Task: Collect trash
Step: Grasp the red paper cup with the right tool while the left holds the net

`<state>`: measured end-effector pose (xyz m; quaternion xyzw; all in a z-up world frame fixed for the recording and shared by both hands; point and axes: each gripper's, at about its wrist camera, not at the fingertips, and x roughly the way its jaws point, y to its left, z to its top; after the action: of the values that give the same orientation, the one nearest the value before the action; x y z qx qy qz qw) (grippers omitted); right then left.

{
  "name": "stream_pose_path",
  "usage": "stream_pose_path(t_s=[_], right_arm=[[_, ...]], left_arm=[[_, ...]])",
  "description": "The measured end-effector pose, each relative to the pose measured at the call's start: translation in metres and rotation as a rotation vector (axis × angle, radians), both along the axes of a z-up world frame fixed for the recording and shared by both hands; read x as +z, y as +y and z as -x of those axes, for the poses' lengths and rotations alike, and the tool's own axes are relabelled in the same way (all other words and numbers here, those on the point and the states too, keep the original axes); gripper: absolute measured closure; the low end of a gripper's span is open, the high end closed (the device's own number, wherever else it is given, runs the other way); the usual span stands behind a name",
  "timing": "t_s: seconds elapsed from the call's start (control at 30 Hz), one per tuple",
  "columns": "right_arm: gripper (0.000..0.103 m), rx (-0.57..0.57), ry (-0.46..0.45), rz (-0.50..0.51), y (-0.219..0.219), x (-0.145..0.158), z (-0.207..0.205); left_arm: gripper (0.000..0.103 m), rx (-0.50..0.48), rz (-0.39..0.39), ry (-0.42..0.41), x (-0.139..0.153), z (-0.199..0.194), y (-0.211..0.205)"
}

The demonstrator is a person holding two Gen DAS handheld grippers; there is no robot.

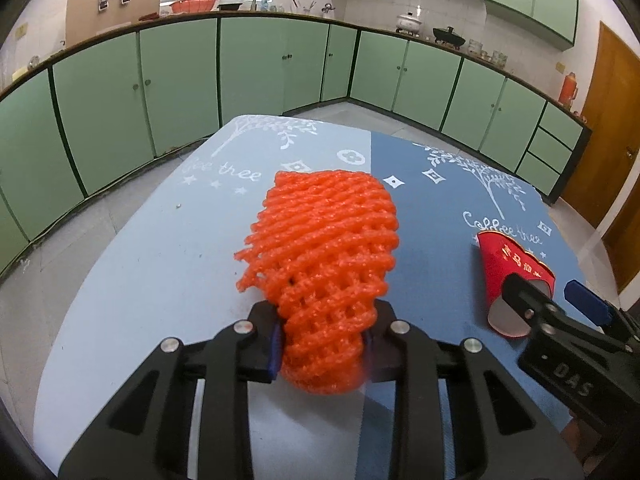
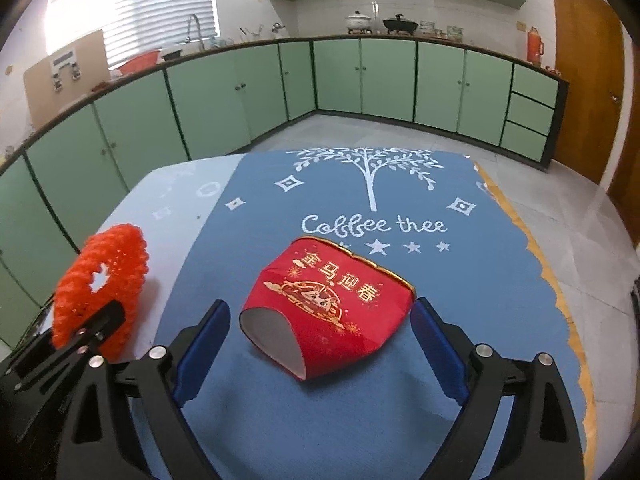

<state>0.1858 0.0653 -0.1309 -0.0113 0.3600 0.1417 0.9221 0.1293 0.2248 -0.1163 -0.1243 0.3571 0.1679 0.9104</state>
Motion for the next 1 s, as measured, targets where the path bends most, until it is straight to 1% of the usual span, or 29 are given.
stream_pose_path(t_s=[0.1,0.23,0.33,0.5,0.63,0.73,0.83,0.9,0.93,1.0], right_arm=[[0.012,-0.024,0.001,0.014,0.005,-0.002,-0.004],[0.013,-0.043,0.031,0.032,0.008,-0.007,-0.013],[0.014,-0.037,0.042,0.031,0.002,-0.007,-0.014],[0.014,-0.028,0.029,0.093,-0.017,-0.005,-0.008],[0.014,-0.043,0.062,0.078,-0.040,-0.007,-0.005],[0.014,-0.035,0.083,0.040,-0.041,-0.009,-0.010],[0.016,-0.015,0.091,0.006,-0.038,-0.012,-0.015],[0.023,0.005,0.110,-0.018,-0.037,-0.016,-0.020],[0.031,0.011,0.117,-0.024,-0.037,-0.017,-0.021],[0.032,0.023,0.136,-0.052,-0.039,-0.018,-0.021]], left_arm=[[0.075,0.005,0.012,-0.006,-0.001,0.002,0.004],[0.075,0.009,0.025,-0.012,-0.001,0.006,0.007],[0.075,0.004,0.023,-0.014,-0.001,0.006,0.008],[0.075,0.003,0.021,-0.017,-0.001,0.007,0.006],[0.075,0.001,0.018,-0.018,-0.001,0.006,0.005],[0.075,-0.004,0.020,-0.016,-0.001,0.006,0.004],[0.075,-0.006,0.023,-0.014,-0.001,0.007,0.006],[0.075,-0.006,0.025,-0.011,-0.001,0.007,0.009],[0.075,-0.005,0.024,-0.010,0.000,0.007,0.009],[0.075,-0.007,0.019,-0.007,0.001,0.005,0.010]])
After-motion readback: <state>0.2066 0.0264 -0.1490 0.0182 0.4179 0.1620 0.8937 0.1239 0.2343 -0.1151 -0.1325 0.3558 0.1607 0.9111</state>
